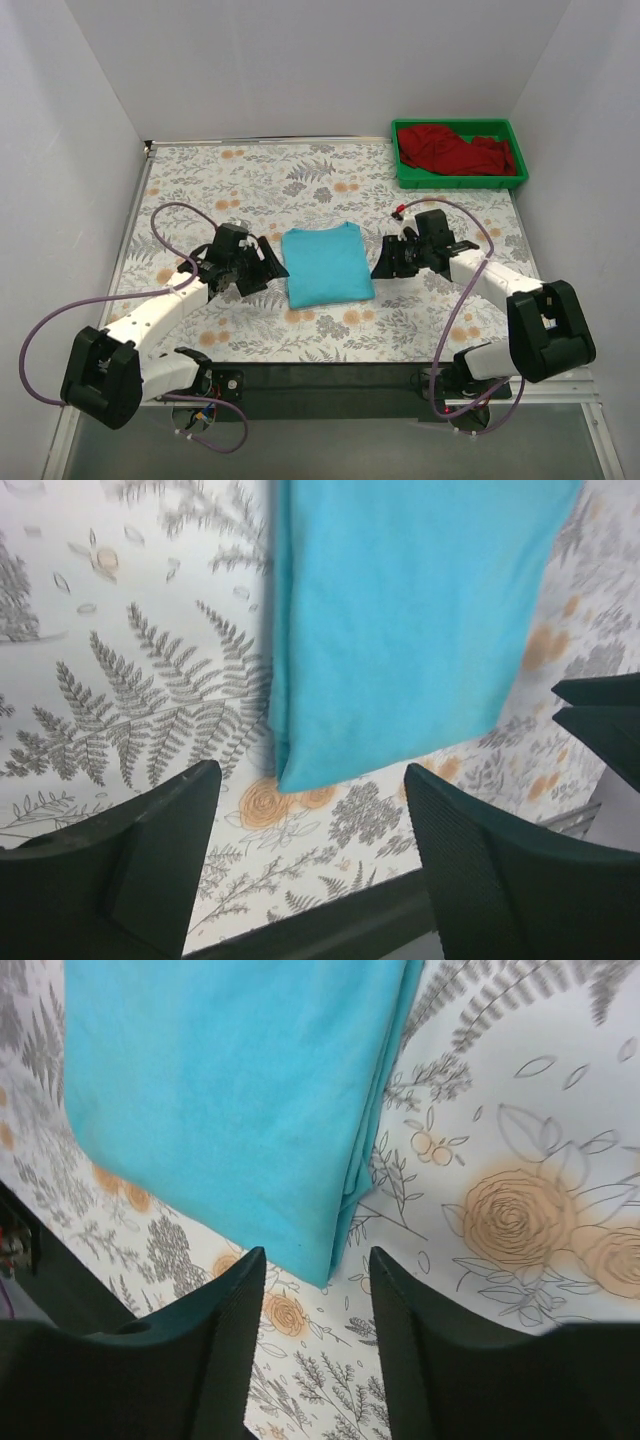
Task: Fold and stack the t-shirts
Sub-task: Neatly place the folded tshirt to the corner
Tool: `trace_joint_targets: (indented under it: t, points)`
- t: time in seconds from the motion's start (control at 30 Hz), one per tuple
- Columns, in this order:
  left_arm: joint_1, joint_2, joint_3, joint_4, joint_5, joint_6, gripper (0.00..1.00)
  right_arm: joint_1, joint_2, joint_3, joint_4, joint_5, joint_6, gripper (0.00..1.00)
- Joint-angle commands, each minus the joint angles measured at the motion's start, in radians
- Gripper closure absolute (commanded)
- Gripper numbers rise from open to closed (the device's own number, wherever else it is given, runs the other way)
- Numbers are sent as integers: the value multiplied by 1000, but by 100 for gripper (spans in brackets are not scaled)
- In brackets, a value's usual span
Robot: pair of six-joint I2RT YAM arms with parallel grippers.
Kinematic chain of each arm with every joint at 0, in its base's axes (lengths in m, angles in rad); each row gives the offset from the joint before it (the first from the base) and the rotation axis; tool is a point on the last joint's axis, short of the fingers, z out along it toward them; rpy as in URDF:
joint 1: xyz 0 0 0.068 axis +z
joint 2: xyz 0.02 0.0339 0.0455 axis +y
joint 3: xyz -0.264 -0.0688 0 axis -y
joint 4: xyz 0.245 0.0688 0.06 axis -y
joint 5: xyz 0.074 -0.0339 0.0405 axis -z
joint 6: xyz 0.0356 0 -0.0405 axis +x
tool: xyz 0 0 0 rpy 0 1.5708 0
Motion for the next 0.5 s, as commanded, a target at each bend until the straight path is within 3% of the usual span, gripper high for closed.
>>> trace_joint_targets:
  t: [0.0,0.07,0.17,0.33,0.47]
  points:
    - [3,-45,110,-99,-174,78,30,4,-31,99,-129,139,-13,53]
    - [3,-36,146,-105,-244,114,18,10,-17,123,-141,159,4,48]
    - [11,1,218,-105,-286,176,10,24,35,177,-150,173,33,48]
    - [29,24,302,-90,-455,263,9,60,170,299,-152,215,48,48]
    - [43,0,258,-25,-605,331,10,87,275,382,-155,229,58,50]
